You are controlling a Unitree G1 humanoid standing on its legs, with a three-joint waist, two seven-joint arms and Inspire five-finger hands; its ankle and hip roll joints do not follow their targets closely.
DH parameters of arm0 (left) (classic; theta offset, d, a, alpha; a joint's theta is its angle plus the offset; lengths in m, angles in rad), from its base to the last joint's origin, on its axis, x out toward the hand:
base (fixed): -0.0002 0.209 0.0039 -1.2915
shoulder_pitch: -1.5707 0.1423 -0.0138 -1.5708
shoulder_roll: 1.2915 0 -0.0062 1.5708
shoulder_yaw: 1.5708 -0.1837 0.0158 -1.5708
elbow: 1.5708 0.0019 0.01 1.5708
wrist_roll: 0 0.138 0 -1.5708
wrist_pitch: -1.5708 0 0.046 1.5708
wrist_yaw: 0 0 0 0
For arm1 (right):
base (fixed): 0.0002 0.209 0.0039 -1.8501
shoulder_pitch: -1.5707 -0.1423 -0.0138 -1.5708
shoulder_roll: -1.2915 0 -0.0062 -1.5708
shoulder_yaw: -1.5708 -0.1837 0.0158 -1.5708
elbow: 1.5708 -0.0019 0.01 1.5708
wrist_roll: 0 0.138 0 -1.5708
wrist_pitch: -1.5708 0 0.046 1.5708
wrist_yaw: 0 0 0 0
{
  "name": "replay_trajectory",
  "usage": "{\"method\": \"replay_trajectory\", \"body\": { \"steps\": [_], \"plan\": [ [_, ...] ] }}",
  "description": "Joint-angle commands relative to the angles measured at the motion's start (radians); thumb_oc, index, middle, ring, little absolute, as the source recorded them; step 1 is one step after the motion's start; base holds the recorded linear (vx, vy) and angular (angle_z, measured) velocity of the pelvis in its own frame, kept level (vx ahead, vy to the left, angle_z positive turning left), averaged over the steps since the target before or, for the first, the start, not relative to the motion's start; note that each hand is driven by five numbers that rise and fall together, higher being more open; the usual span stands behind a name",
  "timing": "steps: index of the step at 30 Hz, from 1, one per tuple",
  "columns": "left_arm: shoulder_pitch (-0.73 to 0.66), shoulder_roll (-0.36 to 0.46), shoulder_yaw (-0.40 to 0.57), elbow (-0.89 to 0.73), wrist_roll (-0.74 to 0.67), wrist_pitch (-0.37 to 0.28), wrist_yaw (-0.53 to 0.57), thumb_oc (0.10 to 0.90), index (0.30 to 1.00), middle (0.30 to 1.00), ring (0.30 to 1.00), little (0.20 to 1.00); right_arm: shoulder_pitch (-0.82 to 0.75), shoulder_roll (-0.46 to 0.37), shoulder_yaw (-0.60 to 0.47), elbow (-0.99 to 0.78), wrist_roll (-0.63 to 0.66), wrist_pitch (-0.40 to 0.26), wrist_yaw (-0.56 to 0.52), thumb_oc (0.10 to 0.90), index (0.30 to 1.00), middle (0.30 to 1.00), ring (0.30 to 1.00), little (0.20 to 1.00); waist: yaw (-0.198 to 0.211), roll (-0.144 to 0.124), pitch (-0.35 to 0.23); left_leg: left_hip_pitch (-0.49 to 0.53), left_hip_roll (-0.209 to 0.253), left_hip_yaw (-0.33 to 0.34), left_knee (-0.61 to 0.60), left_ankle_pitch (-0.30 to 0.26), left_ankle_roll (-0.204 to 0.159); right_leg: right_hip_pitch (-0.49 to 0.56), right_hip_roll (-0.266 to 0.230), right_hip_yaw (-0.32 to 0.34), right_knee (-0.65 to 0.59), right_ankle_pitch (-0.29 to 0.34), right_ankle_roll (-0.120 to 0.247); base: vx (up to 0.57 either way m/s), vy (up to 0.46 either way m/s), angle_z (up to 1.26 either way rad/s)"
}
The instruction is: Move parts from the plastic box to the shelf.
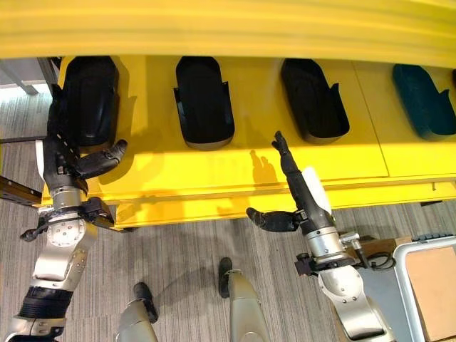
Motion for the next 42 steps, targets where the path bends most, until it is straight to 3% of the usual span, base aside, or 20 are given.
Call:
{"method": "replay_trajectory", "body": {
  "steps": [1, 3, 5, 10, 24, 26, 27, 32, 34, 42],
  "plan": [
    [-0.091, 0.017, 0.057, -0.031, 0.01, -0.136, 0.067, 0.9, 1.0, 1.0, 1.0, 1.0, -0.056, -0.049, -0.038, -0.091, 0.01, -0.079, -0.064, 0.9, 1.0, 1.0, 1.0, 1.0, -0.004, 0.0, -0.088, -0.022, 0.035, -0.036, -0.028, 0.069, 0.011, 0.061, -0.038, 0.038, -0.109, 0.07, 0.074, 0.0, 0.0, 0.0],
    [-0.088, 0.018, 0.066, -0.035, 0.027, -0.134, 0.079, 0.9, 1.0, 1.0, 1.0, 1.0, -0.056, -0.05, -0.04, -0.09, 0.011, -0.081, -0.066, 0.9, 1.0, 1.0, 1.0, 1.0, -0.003, 0.002, -0.092, -0.011, 0.036, -0.043, -0.028, 0.045, 0.0, 0.068, -0.036, 0.045, -0.102, 0.048, 0.083, 0.05, 0.005, -0.01],
    [-0.09, 0.029, 0.081, -0.06, 0.079, -0.13, 0.097, 0.9, 1.0, 1.0, 1.0, 1.0, -0.058, -0.052, -0.044, -0.093, 0.014, -0.085, -0.069, 0.9, 1.0, 1.0, 1.0, 1.0, -0.001, -0.004, -0.09, -0.023, 0.031, -0.035, -0.033, 0.071, 0.012, 0.061, -0.042, 0.039, -0.114, 0.073, 0.075, -0.03, 0.002, 0.01],
    [-0.102, 0.04, 0.072, -0.087, 0.111, -0.124, 0.099, 0.9, 1.0, 1.0, 1.0, 1.0, -0.064, -0.053, -0.044, -0.091, 0.014, -0.085, -0.071, 0.9, 1.0, 1.0, 1.0, 1.0, 0.001, -0.005, -0.087, -0.024, 0.029, -0.038, -0.032, 0.071, 0.012, 0.063, -0.043, 0.037, -0.116, 0.074, 0.075, -0.01, 0.0, 0.0],
    [-0.115, 0.049, 0.061, -0.1, 0.101, -0.132, 0.094, 0.9, 1.0, 1.0, 1.0, 1.0, -0.069, -0.057, -0.037, -0.084, 0.018, -0.088, -0.068, 0.9, 1.0, 1.0, 1.0, 1.0, 0.004, -0.007, -0.085, -0.024, 0.029, -0.036, -0.031, 0.068, 0.015, 0.062, -0.043, 0.041, -0.115, 0.077, 0.076, 0.0, 0.0, 0.0],
    [-0.116, 0.045, 0.054, -0.075, 0.067, -0.136, 0.081, 0.9, 1.0, 1.0, 1.0, 1.0, -0.069, -0.057, -0.037, -0.082, 0.02, -0.086, -0.066, 0.9, 1.0, 1.0, 1.0, 1.0, 0.001, -0.007, -0.087, -0.024, 0.03, -0.035, -0.033, 0.07, 0.015, 0.06, -0.042, 0.041, -0.116, 0.079, 0.076, 0.04, 0.008, 0.0],
    [-0.116, 0.045, 0.053, -0.063, 0.055, -0.137, 0.077, 0.9, 1.0, 1.0, 1.0, 1.0, -0.068, -0.057, -0.038, -0.08, 0.021, -0.086, -0.065, 0.9, 1.0, 1.0, 1.0, 1.0, 0.001, -0.004, -0.091, -0.012, 0.032, -0.042, -0.03, 0.045, 0.004, 0.067, -0.039, 0.048, -0.107, 0.055, 0.085, 0.08, 0.012, 0.0],
    [-0.128, 0.038, 0.045, 0.01, -0.009, -0.143, 0.069, 0.9, 1.0, 1.0, 1.0, 1.0, -0.068, -0.054, -0.034, -0.077, 0.019, -0.083, -0.066, 0.9, 1.0, 1.0, 1.0, 1.0, -0.006, -0.008, -0.089, -0.027, 0.033, -0.033, -0.028, 0.068, 0.014, 0.055, -0.04, 0.044, -0.117, 0.081, 0.078, -0.02, 0.004, -0.02],
    [-0.138, 0.037, 0.047, 0.059, -0.04, -0.141, 0.065, 0.9, 1.0, 1.0, 1.0, 1.0, -0.064, -0.051, -0.029, -0.074, 0.023, -0.081, -0.061, 0.9, 1.0, 1.0, 1.0, 1.0, -0.01, -0.006, -0.094, -0.017, 0.035, -0.04, -0.024, 0.042, 0.002, 0.063, -0.034, 0.051, -0.108, 0.058, 0.088, 0.09, 0.009, 0.0],
    [-0.175, 0.043, 0.039, 0.162, -0.09, -0.137, 0.056, 0.9, 1.0, 1.0, 1.0, 1.0, -0.053, -0.047, -0.036, -0.076, 0.036, -0.083, -0.057, 0.9, 1.0, 1.0, 1.0, 1.0, -0.019, -0.011, -0.094, -0.022, 0.036, -0.039, -0.022, 0.042, 0.001, 0.062, -0.034, 0.051, -0.112, 0.061, 0.089, 0.0, 0.001, 0.0]
  ]
}}
